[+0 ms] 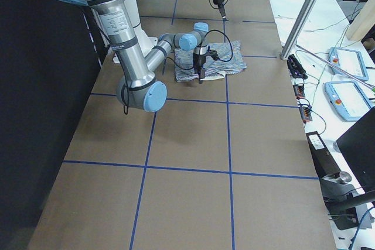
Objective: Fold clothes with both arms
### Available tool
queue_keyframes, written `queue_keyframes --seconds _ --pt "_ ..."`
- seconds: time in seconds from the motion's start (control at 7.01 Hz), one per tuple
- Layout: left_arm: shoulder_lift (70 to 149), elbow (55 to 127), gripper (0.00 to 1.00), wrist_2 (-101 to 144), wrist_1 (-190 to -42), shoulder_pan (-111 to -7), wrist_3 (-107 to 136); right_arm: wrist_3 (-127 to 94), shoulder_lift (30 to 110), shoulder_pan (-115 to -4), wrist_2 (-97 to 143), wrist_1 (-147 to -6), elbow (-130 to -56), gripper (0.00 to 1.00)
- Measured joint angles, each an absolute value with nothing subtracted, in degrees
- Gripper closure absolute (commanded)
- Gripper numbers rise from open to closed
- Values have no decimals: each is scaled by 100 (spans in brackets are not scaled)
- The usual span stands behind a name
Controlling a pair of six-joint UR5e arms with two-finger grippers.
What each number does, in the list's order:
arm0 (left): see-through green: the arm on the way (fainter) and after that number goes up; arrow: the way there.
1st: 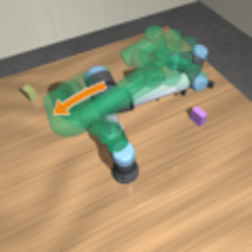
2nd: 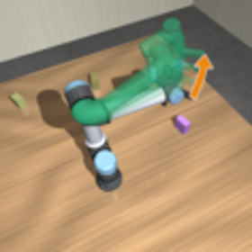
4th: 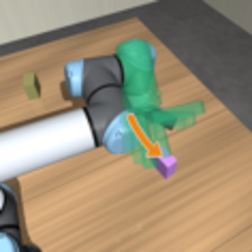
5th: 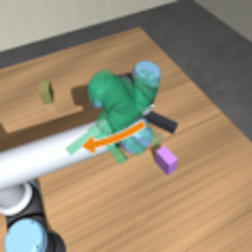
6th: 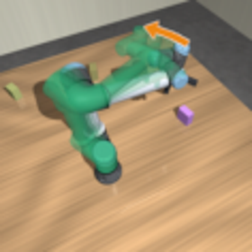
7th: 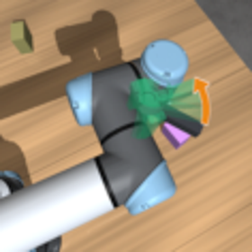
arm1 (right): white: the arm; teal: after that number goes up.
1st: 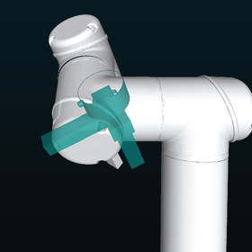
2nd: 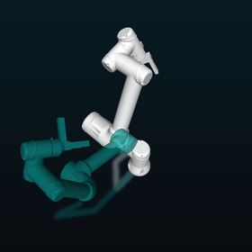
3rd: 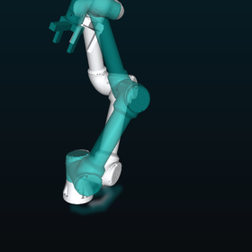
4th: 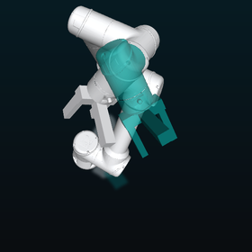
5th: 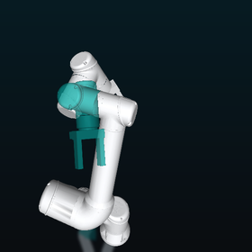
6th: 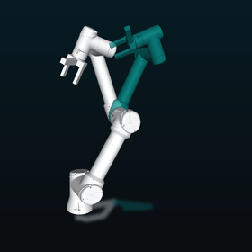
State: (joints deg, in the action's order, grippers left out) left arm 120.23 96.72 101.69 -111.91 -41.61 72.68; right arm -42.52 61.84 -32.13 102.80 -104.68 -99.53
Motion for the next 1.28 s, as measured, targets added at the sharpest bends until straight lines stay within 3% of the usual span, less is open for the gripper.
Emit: queue_keyframes --seconds 0.71,1.28 --pt "12007 9684 0 10180 -11181 -4158 7220 -4167 5341 -3576 10273 -9606 -8902 0" --pt "11975 9682 0 10259 -11181 -4168 7205 -4173 4036 -3637 10290 -9464 -7438 0"
